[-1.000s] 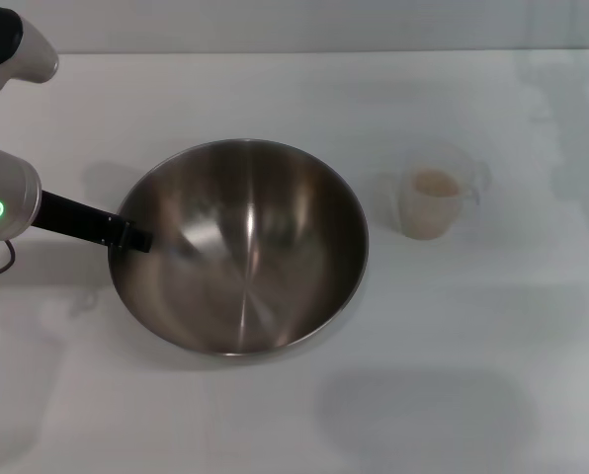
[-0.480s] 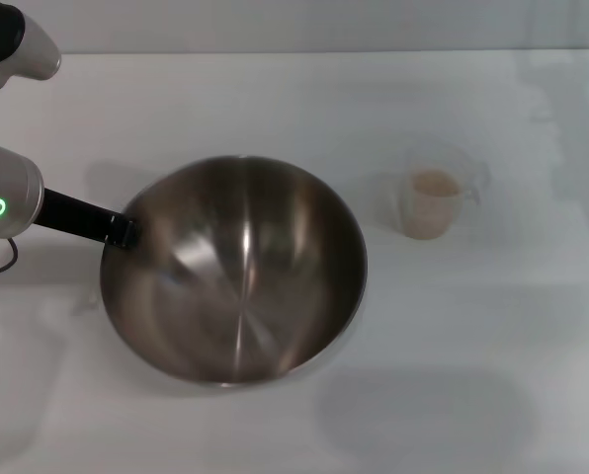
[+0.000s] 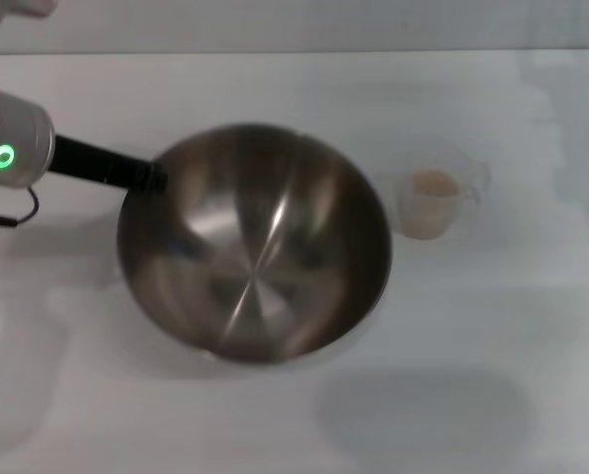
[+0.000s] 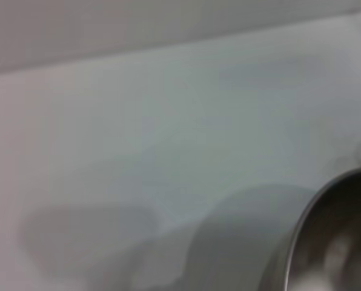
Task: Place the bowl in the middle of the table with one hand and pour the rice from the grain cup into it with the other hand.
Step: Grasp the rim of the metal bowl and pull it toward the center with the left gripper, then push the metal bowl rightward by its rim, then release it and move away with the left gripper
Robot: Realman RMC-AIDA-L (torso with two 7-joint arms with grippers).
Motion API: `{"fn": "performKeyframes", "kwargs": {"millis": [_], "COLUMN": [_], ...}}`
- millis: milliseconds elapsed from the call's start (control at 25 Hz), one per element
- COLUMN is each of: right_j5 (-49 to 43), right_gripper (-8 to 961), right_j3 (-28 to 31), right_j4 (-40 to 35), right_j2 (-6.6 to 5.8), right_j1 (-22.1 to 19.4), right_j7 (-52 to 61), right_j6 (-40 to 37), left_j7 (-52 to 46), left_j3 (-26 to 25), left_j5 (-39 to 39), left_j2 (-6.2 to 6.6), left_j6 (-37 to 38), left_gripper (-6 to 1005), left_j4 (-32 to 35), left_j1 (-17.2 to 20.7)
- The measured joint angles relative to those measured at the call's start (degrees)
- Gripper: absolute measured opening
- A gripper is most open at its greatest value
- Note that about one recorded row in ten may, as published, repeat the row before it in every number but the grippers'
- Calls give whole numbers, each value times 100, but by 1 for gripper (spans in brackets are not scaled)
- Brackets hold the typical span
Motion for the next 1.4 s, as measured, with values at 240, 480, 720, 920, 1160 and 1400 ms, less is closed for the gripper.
{"fn": "performKeyframes", "kwargs": {"millis": [240, 480, 720, 920, 1160, 1400], "right_j5": [0, 0, 0, 0, 0, -5], "right_gripper": [550, 550, 550, 550, 551, 551], "right_j3": [1, -22, -41, -45, -55, -55], "right_j4": [0, 4, 25, 27, 17, 24], "right_j2": [-1, -14, -17, -18, -18, -18], "right_j1": [-15, -52, -74, -76, -75, -74], "right_j7": [0, 0, 0, 0, 0, 0], "right_j6": [-5, -12, -16, -18, -18, -18], "left_j7": [-39, -38, -13, 35, 85, 107], "left_j3": [80, 223, 227, 168, -31, -259], "left_j5": [-13, 86, 282, 289, 274, 247], "left_j2": [-21, -19, -15, 6, 10, 12], "left_j6": [224, 680, 985, 1055, 1061, 1041], "left_gripper": [39, 38, 39, 40, 44, 65], "left_j4": [135, 1083, 1849, 2137, 2419, 2700], "left_j1": [-561, -1175, -1489, -1554, -1647, -1751]}}
